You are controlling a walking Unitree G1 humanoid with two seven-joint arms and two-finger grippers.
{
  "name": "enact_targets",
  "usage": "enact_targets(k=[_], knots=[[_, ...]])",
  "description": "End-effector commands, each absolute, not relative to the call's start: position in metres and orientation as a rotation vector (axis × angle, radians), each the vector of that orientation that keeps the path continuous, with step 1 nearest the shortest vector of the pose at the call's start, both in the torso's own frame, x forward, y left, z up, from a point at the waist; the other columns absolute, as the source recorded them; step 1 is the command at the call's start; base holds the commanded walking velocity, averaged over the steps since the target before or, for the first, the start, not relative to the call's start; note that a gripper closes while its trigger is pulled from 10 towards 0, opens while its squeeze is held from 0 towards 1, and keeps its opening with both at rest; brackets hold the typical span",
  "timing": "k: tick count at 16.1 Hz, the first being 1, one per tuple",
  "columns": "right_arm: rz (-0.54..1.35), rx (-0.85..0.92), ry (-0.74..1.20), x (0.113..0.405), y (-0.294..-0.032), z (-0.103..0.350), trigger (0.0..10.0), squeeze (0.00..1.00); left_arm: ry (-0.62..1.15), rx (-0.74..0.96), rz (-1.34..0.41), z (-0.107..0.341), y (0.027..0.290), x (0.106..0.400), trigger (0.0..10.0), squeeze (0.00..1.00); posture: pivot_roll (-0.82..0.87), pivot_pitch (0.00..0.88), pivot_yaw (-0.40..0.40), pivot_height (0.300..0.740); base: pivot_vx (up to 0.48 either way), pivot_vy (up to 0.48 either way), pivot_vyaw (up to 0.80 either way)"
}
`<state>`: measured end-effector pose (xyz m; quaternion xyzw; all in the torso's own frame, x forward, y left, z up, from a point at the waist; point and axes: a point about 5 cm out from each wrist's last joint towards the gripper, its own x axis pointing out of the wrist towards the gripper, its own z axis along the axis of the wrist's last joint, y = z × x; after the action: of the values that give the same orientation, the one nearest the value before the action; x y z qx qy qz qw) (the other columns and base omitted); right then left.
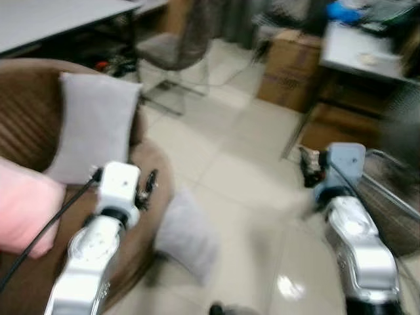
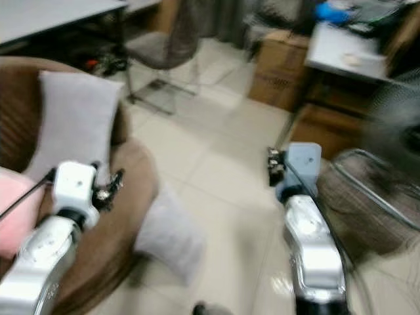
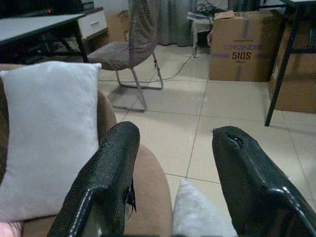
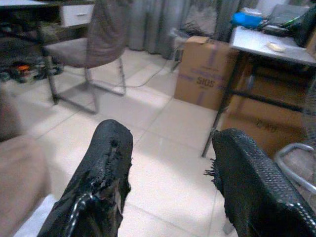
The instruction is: Move the pillow to the sofa from floor
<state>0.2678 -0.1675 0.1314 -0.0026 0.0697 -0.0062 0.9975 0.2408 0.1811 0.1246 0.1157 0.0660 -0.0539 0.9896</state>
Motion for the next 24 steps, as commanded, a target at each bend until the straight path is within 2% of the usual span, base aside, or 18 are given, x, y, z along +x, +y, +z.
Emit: enact_targets(k=[1, 6, 11, 14, 24], knots=[[-0.066, -0.06, 0.114, 0.268, -0.175, 0.133, 10.0, 0.0, 0.112, 0.244, -0.12, 0.127, 0.177, 0.244, 10.0, 0.15, 0.02, 0.0, -0.029, 0.74, 0.0, 0.0, -0.8], [-0.079, -0.124, 0.095, 0.265, -0.177, 0.129, 10.0, 0.0, 0.125, 0.238, -0.102, 0.121, 0.182, 0.244, 10.0, 0.14, 0.04, 0.0, -0.03, 0.74, 0.0, 0.0, -0.8], [-0.08, 0.009, 0.2, 0.254, -0.18, 0.109, 10.0, 0.0, 0.087, 0.257, -0.1, 0.13, 0.188, 0.253, 10.0, 0.14, 0.05, 0.0, 0.005, 0.74, 0.0, 0.0, -0.8], [-0.08, 0.038, 0.192, 0.25, -0.179, 0.112, 10.0, 0.0, 0.092, 0.261, -0.119, 0.13, 0.188, 0.26, 10.0, 0.14, 0.03, 0.0, 0.037, 0.74, 0.0, 0.0, -0.75], [-0.017, 0.003, 0.204, 0.253, -0.169, 0.113, 10.0, 0.0, 0.097, 0.247, -0.082, 0.128, 0.193, 0.258, 10.0, 0.15, 0.05, 0.0, 0.014, 0.74, 0.0, 0.275, 0.0]])
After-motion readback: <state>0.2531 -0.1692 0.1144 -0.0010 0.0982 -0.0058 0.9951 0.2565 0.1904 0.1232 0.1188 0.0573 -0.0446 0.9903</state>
